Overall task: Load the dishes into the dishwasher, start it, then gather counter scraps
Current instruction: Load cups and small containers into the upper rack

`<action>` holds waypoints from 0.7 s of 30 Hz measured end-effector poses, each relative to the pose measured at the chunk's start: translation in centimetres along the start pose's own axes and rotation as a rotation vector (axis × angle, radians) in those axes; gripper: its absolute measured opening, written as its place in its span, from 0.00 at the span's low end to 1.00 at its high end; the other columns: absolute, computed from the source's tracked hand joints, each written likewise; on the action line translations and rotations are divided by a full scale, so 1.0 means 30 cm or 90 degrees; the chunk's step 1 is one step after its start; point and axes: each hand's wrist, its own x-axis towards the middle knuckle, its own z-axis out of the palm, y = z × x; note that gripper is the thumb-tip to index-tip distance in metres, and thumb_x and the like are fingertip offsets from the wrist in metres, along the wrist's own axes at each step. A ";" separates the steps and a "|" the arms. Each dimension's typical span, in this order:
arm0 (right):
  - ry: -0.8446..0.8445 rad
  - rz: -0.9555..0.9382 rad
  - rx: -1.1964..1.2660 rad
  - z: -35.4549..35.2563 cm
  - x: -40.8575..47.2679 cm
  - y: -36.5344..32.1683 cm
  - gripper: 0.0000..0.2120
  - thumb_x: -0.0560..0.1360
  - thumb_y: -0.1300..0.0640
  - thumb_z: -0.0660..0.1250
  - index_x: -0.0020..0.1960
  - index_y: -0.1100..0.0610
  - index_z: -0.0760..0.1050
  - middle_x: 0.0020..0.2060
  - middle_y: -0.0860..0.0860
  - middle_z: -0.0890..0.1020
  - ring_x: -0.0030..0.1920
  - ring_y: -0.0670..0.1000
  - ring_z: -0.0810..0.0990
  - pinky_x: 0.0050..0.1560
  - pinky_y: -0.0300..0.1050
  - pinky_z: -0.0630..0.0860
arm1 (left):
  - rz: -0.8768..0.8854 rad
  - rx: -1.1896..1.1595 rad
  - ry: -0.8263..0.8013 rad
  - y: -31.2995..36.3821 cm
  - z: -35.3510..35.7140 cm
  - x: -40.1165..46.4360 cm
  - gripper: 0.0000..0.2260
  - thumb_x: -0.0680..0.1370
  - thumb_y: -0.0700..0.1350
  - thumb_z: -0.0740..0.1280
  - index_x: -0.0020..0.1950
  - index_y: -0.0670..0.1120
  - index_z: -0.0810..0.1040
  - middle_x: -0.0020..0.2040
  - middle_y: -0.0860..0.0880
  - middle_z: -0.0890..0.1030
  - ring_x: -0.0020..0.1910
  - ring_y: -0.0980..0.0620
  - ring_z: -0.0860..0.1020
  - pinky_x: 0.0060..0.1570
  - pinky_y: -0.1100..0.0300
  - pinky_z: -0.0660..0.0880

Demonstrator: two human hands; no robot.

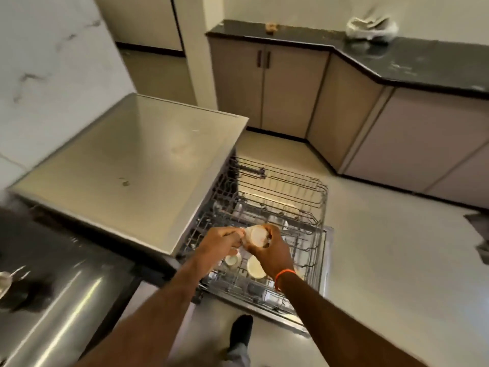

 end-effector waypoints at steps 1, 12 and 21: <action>0.002 0.023 -0.005 -0.020 0.005 0.028 0.27 0.66 0.52 0.81 0.59 0.45 0.69 0.50 0.42 0.78 0.50 0.46 0.78 0.50 0.41 0.75 | -0.009 0.003 -0.024 0.006 0.034 0.027 0.09 0.82 0.44 0.68 0.59 0.44 0.84 0.51 0.45 0.87 0.51 0.48 0.85 0.54 0.52 0.83; 0.131 0.259 -0.069 -0.133 0.327 0.477 0.20 0.74 0.55 0.74 0.65 0.56 0.77 0.56 0.52 0.83 0.53 0.51 0.81 0.58 0.45 0.76 | -0.085 0.144 -0.275 -0.126 0.382 0.557 0.12 0.79 0.48 0.66 0.61 0.52 0.83 0.60 0.48 0.83 0.59 0.48 0.79 0.58 0.55 0.75; 0.142 0.371 -0.132 -0.018 0.430 0.690 0.15 0.76 0.54 0.71 0.61 0.56 0.80 0.52 0.52 0.85 0.52 0.53 0.83 0.55 0.45 0.77 | -0.132 0.262 -0.352 -0.317 0.458 0.793 0.18 0.81 0.40 0.65 0.70 0.43 0.77 0.68 0.46 0.79 0.66 0.47 0.76 0.72 0.47 0.67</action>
